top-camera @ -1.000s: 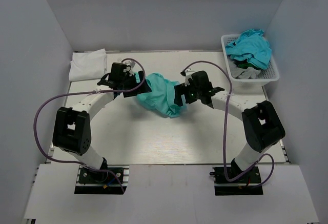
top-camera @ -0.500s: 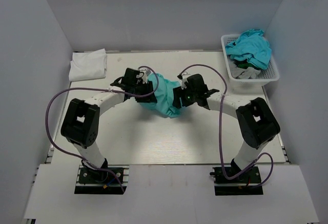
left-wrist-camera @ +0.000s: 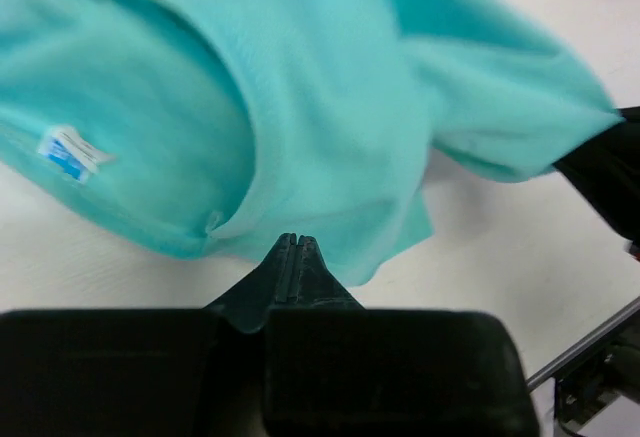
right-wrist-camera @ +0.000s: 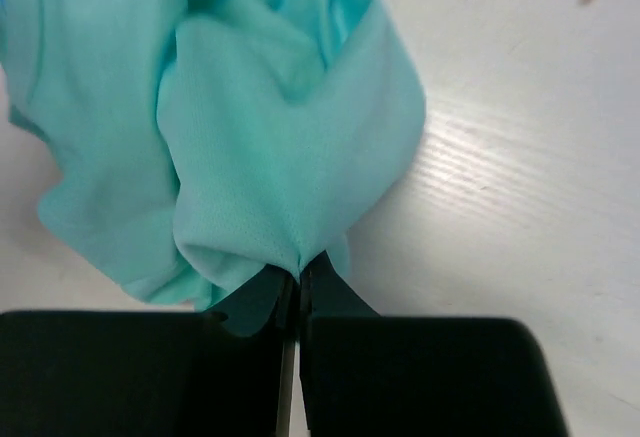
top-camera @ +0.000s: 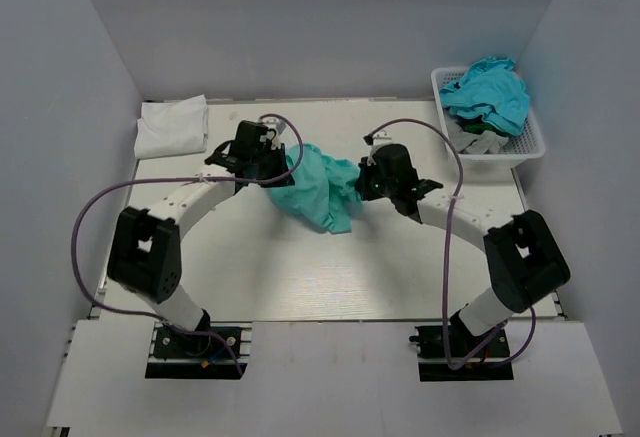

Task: Fold and stack the t-shirts
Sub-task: Flatten out the tshirt

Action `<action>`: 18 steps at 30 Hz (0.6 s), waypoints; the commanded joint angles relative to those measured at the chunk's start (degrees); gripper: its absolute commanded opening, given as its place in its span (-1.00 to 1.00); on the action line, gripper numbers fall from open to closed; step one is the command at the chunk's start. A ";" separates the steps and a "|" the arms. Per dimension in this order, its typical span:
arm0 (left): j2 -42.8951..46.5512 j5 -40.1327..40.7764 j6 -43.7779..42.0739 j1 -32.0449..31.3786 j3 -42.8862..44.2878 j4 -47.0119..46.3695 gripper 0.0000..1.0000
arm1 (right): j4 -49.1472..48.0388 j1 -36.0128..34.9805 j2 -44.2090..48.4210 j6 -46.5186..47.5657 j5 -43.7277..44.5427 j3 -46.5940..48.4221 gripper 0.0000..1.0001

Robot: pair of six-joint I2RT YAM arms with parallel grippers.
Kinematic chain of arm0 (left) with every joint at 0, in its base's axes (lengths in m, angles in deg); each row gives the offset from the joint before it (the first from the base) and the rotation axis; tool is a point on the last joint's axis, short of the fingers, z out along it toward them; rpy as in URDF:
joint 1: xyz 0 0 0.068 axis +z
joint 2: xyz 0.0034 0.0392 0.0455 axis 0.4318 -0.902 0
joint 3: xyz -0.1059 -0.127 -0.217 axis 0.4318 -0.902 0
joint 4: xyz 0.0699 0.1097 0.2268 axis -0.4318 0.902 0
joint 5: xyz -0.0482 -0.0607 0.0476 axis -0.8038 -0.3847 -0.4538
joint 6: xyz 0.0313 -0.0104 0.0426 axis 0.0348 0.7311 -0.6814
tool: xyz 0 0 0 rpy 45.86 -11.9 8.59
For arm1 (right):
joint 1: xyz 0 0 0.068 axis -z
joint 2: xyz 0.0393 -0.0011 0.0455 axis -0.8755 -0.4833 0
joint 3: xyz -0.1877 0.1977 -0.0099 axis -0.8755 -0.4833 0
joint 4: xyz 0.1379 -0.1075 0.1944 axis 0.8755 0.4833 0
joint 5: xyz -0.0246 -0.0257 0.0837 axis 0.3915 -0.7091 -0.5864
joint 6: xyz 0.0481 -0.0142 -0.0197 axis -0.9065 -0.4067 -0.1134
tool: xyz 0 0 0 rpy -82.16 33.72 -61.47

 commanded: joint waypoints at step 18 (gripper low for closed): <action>10.03 -12.69 -3.54 0.07 -3.37 -15.10 1.00 | 4.84 1.24 12.15 -0.75 11.69 3.76 -1.00</action>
